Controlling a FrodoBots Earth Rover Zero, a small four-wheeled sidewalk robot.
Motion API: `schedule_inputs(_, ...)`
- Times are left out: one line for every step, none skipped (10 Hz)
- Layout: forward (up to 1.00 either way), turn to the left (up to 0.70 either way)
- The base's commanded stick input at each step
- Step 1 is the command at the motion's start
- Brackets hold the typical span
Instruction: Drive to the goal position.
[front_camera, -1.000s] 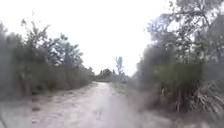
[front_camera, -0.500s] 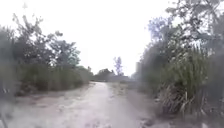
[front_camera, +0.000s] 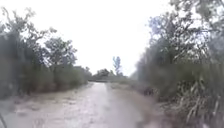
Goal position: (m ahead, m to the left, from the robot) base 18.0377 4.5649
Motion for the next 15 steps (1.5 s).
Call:
schedule_inputs(0.85, 0.00)
schedule_inputs(0.85, 0.00)
schedule_inputs(0.85, 0.00)
schedule_inputs(0.85, 0.00)
schedule_inputs(0.85, 0.00)
schedule_inputs(0.85, 0.00)
schedule_inputs(0.85, 0.00)
schedule_inputs(0.85, 0.00)
schedule_inputs(0.85, 0.00)
schedule_inputs(0.85, 0.00)
schedule_inputs(0.85, 0.00)
schedule_inputs(0.85, 0.00)
schedule_inputs(0.85, 0.00)
schedule_inputs(0.85, 0.00)
schedule_inputs(0.85, 0.00)
